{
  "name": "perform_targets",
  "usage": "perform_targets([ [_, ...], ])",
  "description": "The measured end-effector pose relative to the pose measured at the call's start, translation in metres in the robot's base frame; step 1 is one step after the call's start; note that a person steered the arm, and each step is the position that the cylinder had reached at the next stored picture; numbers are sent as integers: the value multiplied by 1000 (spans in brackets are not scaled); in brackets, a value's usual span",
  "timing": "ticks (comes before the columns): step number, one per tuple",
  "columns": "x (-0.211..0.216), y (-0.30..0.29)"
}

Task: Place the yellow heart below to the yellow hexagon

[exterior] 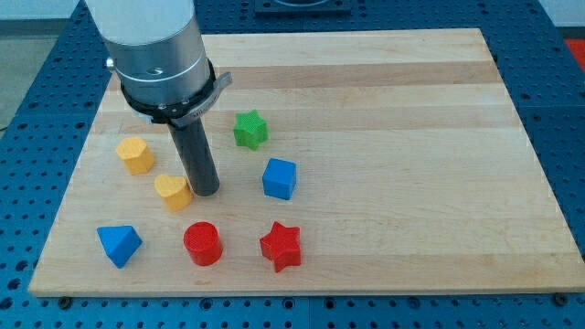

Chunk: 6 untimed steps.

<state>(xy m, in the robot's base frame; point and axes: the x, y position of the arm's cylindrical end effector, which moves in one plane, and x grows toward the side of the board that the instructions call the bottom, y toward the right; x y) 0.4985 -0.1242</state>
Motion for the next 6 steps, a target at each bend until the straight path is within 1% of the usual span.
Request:
perform_targets([
  [2, 8, -26],
  [3, 15, -26],
  [4, 33, -16],
  [6, 31, -72],
])
